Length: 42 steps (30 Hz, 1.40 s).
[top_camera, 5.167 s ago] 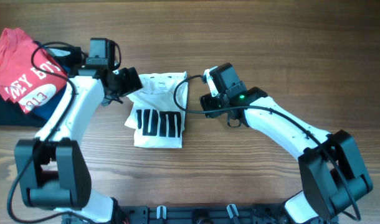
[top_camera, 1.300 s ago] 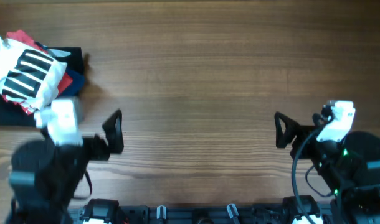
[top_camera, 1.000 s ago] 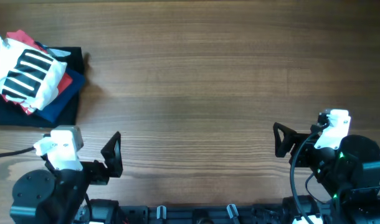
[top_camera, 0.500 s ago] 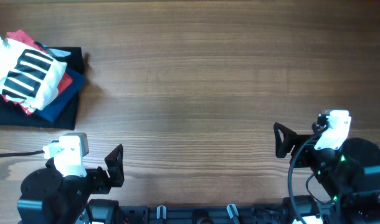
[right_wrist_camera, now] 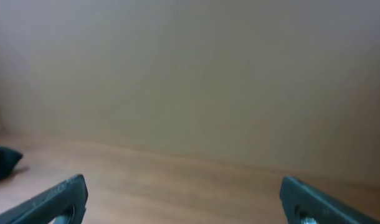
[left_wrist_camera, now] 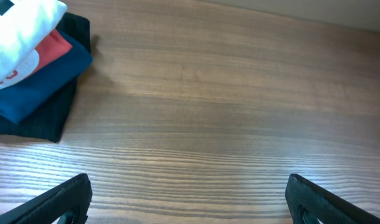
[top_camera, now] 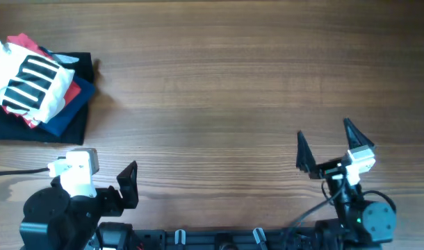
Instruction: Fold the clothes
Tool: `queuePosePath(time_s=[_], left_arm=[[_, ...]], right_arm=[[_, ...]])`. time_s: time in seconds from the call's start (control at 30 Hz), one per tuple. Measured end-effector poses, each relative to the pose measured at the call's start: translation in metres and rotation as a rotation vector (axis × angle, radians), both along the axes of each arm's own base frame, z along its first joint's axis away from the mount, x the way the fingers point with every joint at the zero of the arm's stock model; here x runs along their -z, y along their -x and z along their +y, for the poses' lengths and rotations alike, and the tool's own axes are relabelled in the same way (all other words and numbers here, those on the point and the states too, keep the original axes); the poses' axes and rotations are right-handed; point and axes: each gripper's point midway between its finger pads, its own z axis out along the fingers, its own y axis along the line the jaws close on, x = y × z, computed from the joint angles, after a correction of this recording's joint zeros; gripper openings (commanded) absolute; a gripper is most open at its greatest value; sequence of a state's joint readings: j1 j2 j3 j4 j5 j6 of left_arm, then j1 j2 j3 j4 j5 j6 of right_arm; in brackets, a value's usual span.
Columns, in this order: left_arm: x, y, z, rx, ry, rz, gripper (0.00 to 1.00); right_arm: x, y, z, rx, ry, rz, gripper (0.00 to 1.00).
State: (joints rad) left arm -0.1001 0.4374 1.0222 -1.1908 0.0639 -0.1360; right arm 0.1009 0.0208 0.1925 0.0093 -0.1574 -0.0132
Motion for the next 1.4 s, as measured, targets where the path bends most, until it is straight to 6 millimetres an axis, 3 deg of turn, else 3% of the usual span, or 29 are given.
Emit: queuePosePath(time_s=[0.13, 0.17, 0.27, 1.27, 1.4], left_arm=[[0.0, 0.0, 0.0, 0.0, 0.0, 0.0, 1.0], [0.0, 0.0, 0.0, 0.0, 0.0, 0.0, 1.0], [0.0, 0.0, 0.0, 0.0, 0.0, 0.0, 1.0], [0.001, 0.001, 0.006, -0.037, 0.0, -0.01, 1.0], [0.02, -0.008, 0.018, -0.116, 0.001, -0.069, 1.0]], right_arm=[[0.025, -0.01, 0.001, 0.001, -0.003, -0.032, 1.0], [0.049, -0.015, 0.001, 0.001, 0.004, 0.026, 1.0], [0.089, -0.018, 0.002, 0.003, 0.033, 0.176, 1.0], [0.089, -0.018, 0.002, 0.003, 0.037, 0.178, 1.0], [0.089, -0.018, 0.002, 0.003, 0.037, 0.177, 1.0]])
